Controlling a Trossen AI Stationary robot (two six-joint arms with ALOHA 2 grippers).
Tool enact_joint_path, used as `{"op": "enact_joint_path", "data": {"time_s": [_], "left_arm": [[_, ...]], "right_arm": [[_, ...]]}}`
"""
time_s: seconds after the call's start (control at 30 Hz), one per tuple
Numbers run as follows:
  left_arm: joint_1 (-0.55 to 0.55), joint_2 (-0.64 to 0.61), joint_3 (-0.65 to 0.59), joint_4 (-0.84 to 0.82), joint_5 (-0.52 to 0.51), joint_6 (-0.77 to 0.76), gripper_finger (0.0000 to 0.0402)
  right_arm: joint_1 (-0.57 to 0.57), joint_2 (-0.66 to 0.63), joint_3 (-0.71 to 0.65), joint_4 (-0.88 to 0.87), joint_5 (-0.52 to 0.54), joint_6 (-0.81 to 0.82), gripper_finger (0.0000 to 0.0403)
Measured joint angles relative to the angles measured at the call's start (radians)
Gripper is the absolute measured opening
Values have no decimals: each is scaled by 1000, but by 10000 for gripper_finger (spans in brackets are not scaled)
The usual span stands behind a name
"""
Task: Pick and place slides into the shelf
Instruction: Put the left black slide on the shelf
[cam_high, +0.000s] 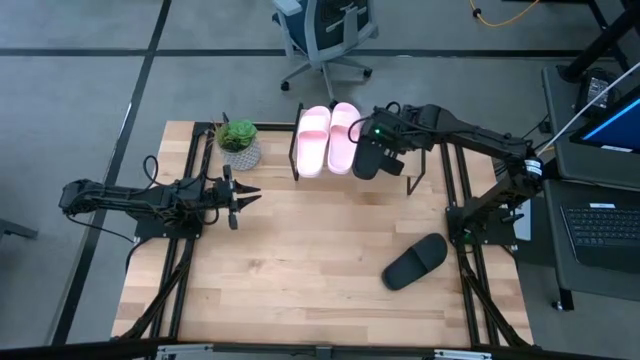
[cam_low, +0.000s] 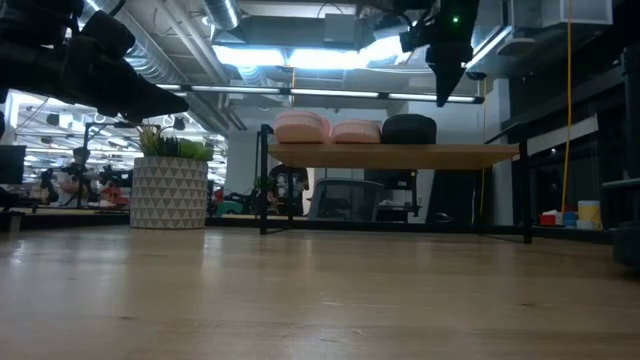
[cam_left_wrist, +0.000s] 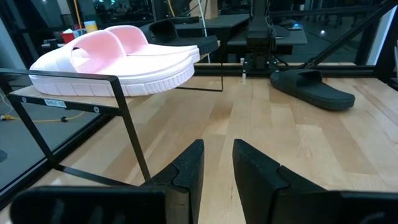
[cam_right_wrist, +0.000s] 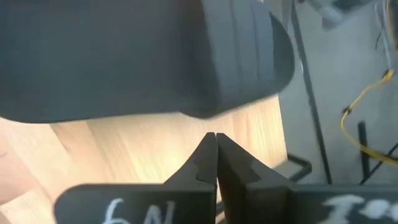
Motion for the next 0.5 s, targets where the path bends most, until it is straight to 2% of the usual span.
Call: {"op": "enact_joint_path", "data": {"time_s": [0.37, 0.5], "left_arm": [[0, 0, 1, 0, 0, 0, 78], [0, 0, 1, 0, 0, -1, 78]], "right_arm": [[-114, 2, -31, -13, -65, 2, 2], [-166, 2, -80, 44, -144, -46, 1]]}}
